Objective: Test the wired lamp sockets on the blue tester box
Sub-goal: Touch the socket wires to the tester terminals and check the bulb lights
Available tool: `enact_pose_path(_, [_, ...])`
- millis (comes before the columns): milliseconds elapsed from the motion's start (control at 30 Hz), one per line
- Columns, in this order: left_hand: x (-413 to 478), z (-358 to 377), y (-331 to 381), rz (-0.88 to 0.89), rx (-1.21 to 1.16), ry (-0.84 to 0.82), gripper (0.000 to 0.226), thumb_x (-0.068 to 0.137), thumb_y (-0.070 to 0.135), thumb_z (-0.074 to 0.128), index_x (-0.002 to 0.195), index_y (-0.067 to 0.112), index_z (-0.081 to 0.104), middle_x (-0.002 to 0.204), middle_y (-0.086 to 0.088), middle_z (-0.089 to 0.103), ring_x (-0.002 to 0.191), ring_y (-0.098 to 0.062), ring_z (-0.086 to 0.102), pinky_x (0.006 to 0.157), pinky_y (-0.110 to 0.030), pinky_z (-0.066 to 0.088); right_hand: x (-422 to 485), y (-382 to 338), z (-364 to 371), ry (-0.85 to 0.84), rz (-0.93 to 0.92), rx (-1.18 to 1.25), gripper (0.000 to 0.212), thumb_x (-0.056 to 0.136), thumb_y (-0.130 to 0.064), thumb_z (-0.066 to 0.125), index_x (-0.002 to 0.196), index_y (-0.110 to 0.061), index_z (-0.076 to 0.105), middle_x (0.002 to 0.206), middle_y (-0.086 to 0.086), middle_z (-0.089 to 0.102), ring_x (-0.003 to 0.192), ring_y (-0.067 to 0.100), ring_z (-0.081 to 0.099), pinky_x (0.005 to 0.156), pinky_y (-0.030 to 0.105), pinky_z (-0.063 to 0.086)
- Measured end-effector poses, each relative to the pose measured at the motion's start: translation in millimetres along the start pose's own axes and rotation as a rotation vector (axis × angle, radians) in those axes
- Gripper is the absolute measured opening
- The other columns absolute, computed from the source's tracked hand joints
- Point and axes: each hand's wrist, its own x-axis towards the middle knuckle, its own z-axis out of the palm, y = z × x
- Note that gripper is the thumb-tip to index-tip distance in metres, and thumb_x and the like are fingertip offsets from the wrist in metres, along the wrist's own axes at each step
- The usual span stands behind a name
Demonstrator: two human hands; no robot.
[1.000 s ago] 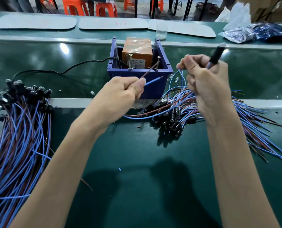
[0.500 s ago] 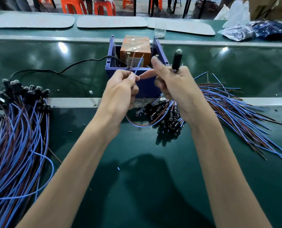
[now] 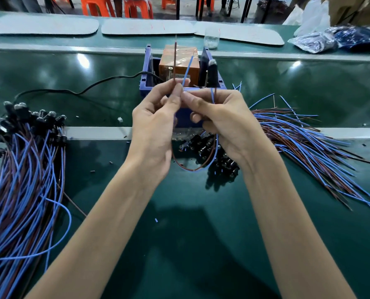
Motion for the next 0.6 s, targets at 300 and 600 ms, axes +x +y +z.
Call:
enact_pose_path(300, [1.5,-4.0,2.6,0.037,0.038,0.060,0.017,0.097,0.019,0.055,0.100,0.023,0.071,0.058,0.012,0.057,0.050,-0.002,0.048,0.047,-0.013,0.040,1.4,-6.9,-5.1,0.037,0.011,0.057,0.014,0.096,-0.009,0.055,0.082,-0.011,0.058,0.070,0.004,0.073,0.040,0.003,0.052,0.036,0.007,0.034])
enact_pose_path(600, [25.2,-27.8,2.3,0.065,0.310,0.128,0.034,0.099,0.005,0.040,0.124,0.015,0.061,0.059,0.012,0.060,0.044,-0.002,0.043,0.048,-0.014,0.039,11.5,-3.2,-23.7,0.395,-0.118,0.039,0.010,0.093,-0.005,0.058,0.087,-0.012,0.055,0.056,-0.002,0.065,0.039,0.003,0.038,0.036,0.012,0.026])
